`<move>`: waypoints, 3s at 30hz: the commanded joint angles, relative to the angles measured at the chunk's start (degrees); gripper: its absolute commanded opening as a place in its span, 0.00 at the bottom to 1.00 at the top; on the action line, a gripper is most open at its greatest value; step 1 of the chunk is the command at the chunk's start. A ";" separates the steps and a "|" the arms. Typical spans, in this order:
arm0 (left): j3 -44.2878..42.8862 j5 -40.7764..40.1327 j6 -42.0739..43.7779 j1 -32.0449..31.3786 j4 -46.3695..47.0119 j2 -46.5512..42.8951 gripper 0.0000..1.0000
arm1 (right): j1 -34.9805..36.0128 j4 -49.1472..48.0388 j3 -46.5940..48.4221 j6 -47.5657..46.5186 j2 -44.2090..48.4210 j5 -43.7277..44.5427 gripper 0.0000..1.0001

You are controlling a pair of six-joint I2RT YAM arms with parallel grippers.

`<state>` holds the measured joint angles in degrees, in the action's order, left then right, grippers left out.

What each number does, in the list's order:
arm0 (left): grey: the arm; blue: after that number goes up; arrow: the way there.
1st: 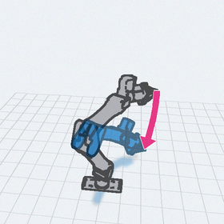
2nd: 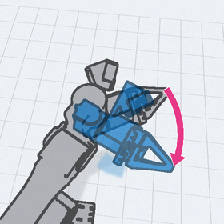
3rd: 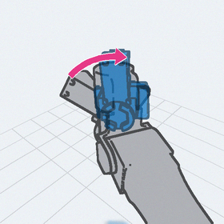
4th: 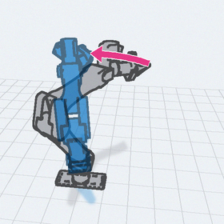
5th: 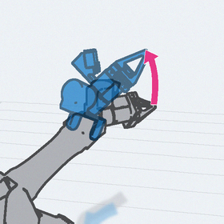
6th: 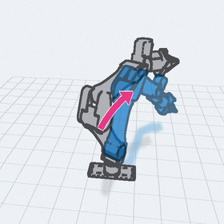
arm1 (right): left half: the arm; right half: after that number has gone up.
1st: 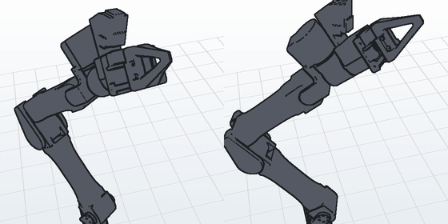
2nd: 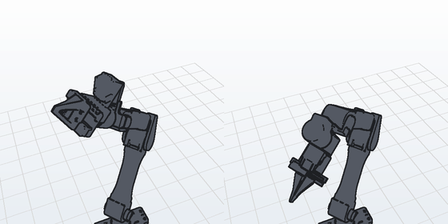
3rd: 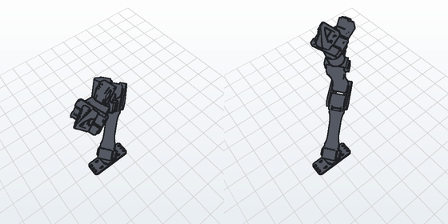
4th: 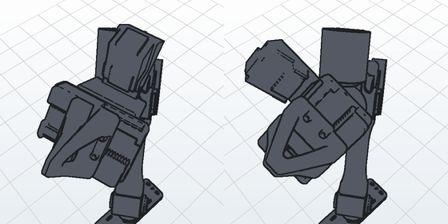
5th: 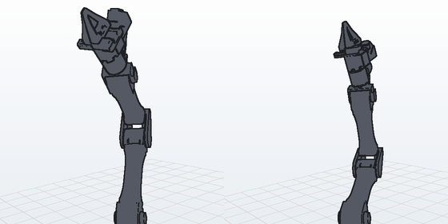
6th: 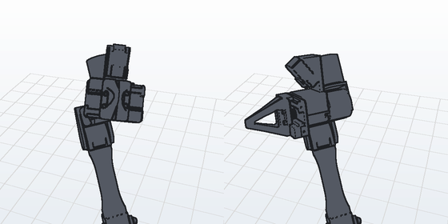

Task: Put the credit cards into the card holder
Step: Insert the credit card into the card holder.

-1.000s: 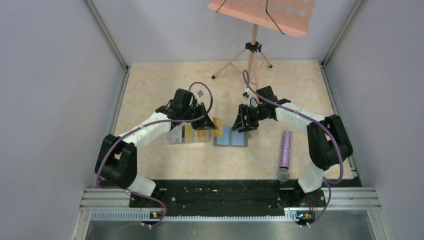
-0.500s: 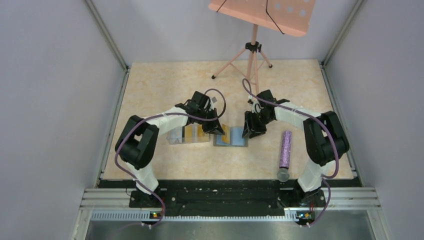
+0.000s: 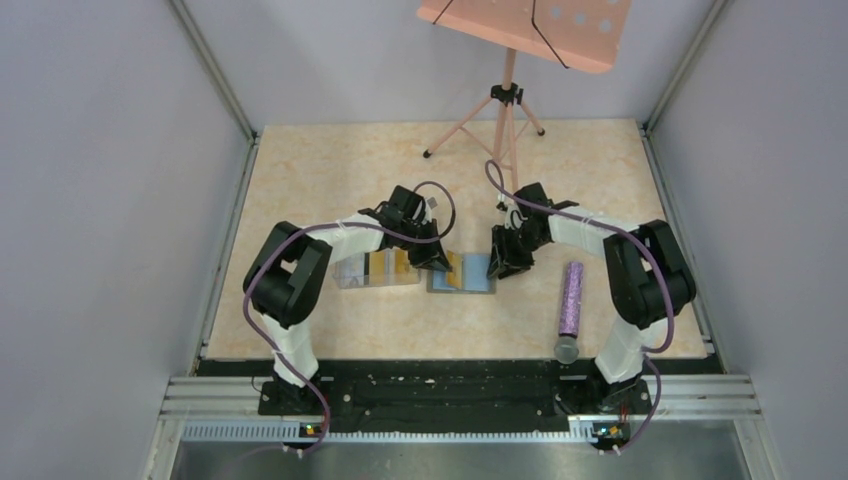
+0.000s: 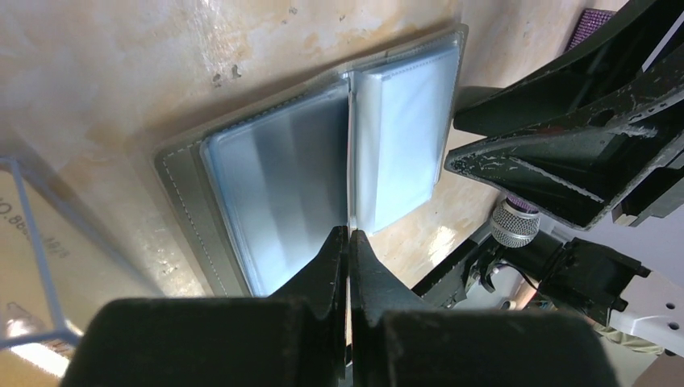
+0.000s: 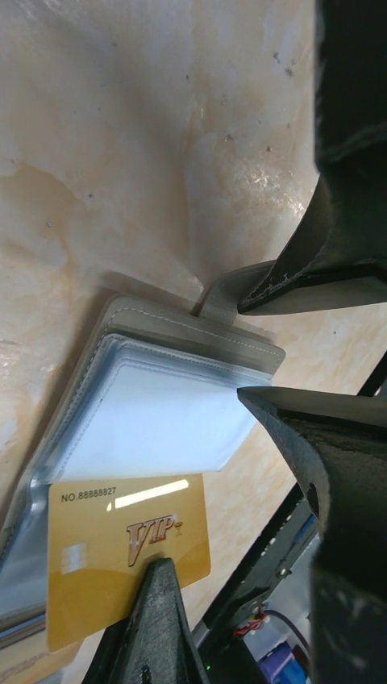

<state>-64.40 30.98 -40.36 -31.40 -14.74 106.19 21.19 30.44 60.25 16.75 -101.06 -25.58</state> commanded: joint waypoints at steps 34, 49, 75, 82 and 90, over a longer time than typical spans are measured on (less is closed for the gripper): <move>-1.27 -0.26 -1.21 0.84 2.86 -4.90 0.00 | -0.53 -2.73 -1.54 0.44 -2.19 -2.66 0.12; -1.60 -1.24 0.28 0.92 -0.12 -2.28 0.00 | -0.47 -2.67 -1.59 0.31 -2.25 -2.89 0.08; 1.30 3.43 -4.20 0.06 6.33 0.30 0.00 | -0.47 -2.96 -1.35 0.94 -2.22 -4.12 0.08; 1.10 -2.55 -2.50 0.09 0.48 -1.78 0.00 | -0.53 -3.23 -1.54 1.18 -2.24 -4.08 0.08; 2.11 -0.46 -3.77 -0.41 2.15 -0.66 0.00 | -0.49 -3.59 -1.90 1.34 -2.22 -4.34 0.08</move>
<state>-63.09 30.59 -43.90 -31.24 -12.93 106.48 21.12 28.38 58.85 17.76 -102.83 -28.77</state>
